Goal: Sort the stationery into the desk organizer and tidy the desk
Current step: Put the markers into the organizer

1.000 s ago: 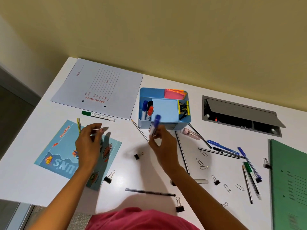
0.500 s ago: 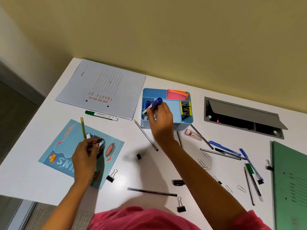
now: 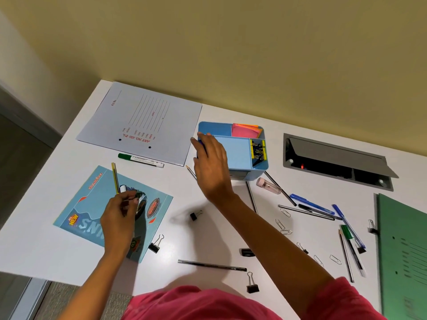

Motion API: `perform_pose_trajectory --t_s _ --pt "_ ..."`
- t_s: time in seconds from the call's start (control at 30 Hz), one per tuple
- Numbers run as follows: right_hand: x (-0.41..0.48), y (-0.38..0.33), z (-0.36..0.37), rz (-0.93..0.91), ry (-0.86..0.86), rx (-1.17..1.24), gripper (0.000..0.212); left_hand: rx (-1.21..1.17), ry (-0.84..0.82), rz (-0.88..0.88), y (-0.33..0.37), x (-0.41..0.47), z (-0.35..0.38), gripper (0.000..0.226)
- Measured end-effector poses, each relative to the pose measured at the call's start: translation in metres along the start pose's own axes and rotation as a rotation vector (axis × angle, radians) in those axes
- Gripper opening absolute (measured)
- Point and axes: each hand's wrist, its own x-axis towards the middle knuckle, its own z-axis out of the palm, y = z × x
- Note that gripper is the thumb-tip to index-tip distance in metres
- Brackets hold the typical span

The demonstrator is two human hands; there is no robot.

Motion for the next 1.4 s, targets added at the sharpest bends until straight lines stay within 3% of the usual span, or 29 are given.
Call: perform_pose_trajectory --t_s 0.2,0.37,0.57,0.73,0.87,1.07,1.2,1.4 --pt "-0.018 0.002 0.017 -0.043 -0.033 -0.224 0.048 0.027 0.013 0.01 -0.001 -0.001 0.003 0.022" --pt "-0.027 0.008 0.018 -0.114 0.058 -0.105 0.039 0.035 0.007 0.024 0.005 0.009 0.008 0.019" --pt "-0.026 -0.005 0.006 -0.005 0.144 0.055 0.037 0.092 0.076 -0.011 0.028 0.053 0.028 0.017" --pt "-0.038 -0.01 -0.017 0.203 0.138 0.125 0.035 0.248 -0.016 -0.169 0.048 0.098 0.049 0.049" --pt "-0.065 -0.001 -0.029 0.205 0.125 0.144 0.037 0.366 -0.107 -0.311 0.051 0.119 0.058 0.064" --pt "-0.084 0.004 -0.034 0.307 0.111 0.232 0.039 0.348 -0.168 -0.391 0.053 0.118 0.057 0.033" --pt "-0.086 0.003 -0.036 0.317 0.105 0.285 0.037 0.334 -0.176 -0.454 0.061 0.105 0.049 0.045" --pt "-0.073 -0.004 -0.039 0.325 0.078 0.478 0.017 0.15 -0.164 -0.206 0.09 0.031 0.028 0.03"
